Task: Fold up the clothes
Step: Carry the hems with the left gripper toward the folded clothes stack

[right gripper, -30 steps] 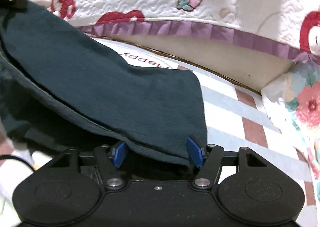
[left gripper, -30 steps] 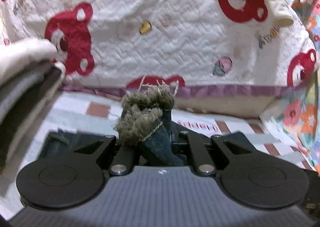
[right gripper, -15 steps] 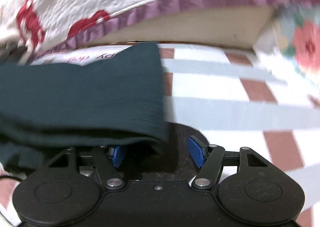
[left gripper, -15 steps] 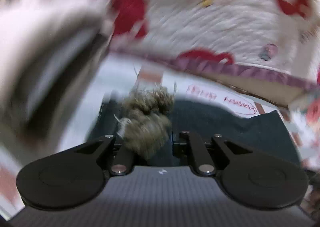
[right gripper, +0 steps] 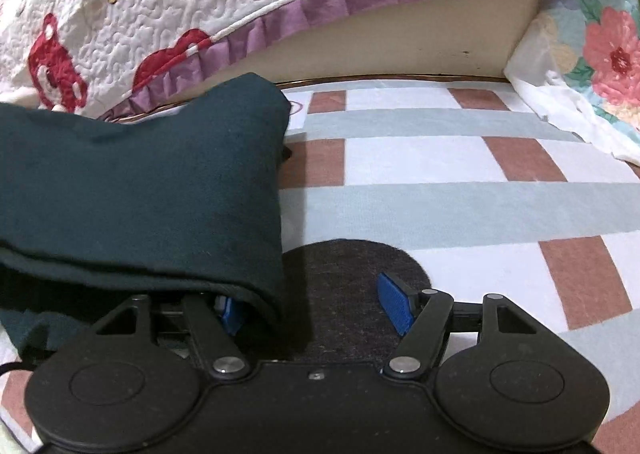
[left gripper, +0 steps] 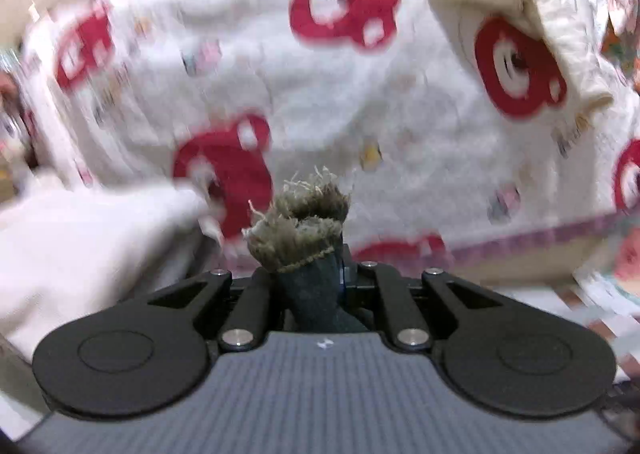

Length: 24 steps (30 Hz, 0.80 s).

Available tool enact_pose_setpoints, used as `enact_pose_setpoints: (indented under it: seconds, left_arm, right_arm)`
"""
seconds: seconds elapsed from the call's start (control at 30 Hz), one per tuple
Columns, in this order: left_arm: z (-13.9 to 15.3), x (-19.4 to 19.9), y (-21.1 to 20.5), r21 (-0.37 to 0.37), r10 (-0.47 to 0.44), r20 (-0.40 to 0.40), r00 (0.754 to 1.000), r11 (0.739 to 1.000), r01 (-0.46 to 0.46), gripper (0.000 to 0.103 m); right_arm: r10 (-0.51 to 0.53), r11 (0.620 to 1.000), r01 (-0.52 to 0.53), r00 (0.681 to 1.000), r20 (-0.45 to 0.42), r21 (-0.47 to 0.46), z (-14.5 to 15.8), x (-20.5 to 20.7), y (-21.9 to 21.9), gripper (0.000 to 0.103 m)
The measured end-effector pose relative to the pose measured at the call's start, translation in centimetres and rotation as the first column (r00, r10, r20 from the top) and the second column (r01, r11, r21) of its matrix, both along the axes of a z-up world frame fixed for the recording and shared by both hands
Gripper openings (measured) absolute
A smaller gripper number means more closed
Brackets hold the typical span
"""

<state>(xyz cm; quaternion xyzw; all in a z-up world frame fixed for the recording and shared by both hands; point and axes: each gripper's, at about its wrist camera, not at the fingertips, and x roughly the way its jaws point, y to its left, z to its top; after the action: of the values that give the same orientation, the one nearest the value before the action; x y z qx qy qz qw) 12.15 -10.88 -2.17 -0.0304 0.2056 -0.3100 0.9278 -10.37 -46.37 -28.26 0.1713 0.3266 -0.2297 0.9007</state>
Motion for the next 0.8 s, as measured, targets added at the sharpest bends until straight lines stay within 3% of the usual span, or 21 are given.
enact_pose_setpoints:
  seconds: [0.07,0.17,0.23,0.37,0.43,0.47,0.5,0.6,0.63,0.67,0.7,0.8]
  left_arm:
    - [-1.6,1.4,0.7,0.005,-0.002,-0.131,0.991,1.000,0.003,0.013]
    - [-4.0,3.6,1.8,0.012,-0.004,-0.323,0.946,1.000,0.008,0.013]
    - [-5.5,5.1,2.5,0.015,-0.004,-0.444,0.896,1.000,0.012,0.013]
    - [-8.6,7.7,3.7,0.028,0.002,-0.649,0.761,0.999,0.022,0.014]
    - [-9.1,7.1,2.3,0.082,0.028,-0.640,0.768,0.996,0.032,0.012]
    - [-8.7,6.8,1.4,0.098,0.021,-0.605,0.796,0.994,0.048,0.010]
    - [-7.5,6.5,0.4,0.106,-0.005,-0.543,0.839,0.992,0.074,0.009]
    - [-2.0,4.9,-2.6,0.080,-0.128,-0.279,0.952,0.985,0.156,0.009]
    - [0.2,4.0,-3.1,0.068,-0.179,-0.172,0.969,0.979,0.193,0.009]
    - [2.4,3.0,-3.7,0.060,-0.227,-0.063,0.972,0.971,0.231,0.009]
    - [3.6,2.5,-3.9,0.061,-0.254,-0.003,0.967,0.965,0.254,0.009]
    - [-0.5,4.0,-2.1,0.100,-0.192,-0.207,0.959,0.971,0.216,0.009]
  right_arm:
    - [0.004,1.000,-0.004,1.000,0.000,-0.001,0.0,0.0,0.1,0.072]
    - [0.009,1.000,-0.009,1.000,-0.001,-0.003,0.0,-0.1,0.2,0.072]
    - [0.010,1.000,-0.010,1.000,-0.004,-0.003,0.1,0.0,0.2,0.072]
    - [0.011,1.000,-0.011,1.000,0.000,0.000,0.1,-0.1,0.2,0.072]
    - [0.011,1.000,-0.011,1.000,-0.001,-0.001,0.1,-0.1,0.2,0.072]
    - [0.011,1.000,-0.011,1.000,-0.002,-0.002,0.1,-0.1,0.2,0.072]
    - [0.012,1.000,-0.012,1.000,-0.002,-0.004,0.1,-0.1,0.2,0.073]
    - [0.016,1.000,-0.016,1.000,0.000,-0.009,0.1,-0.1,0.2,0.073]
    - [0.018,1.000,-0.018,1.000,0.001,-0.009,0.0,-0.2,0.2,0.073]
    - [0.019,1.000,-0.019,1.000,0.003,-0.010,0.0,-0.2,0.2,0.073]
    - [0.020,1.000,-0.020,1.000,0.004,-0.010,0.0,-0.2,0.2,0.073]
    - [0.024,1.000,-0.024,1.000,0.009,-0.012,0.0,-0.3,0.2,0.074]
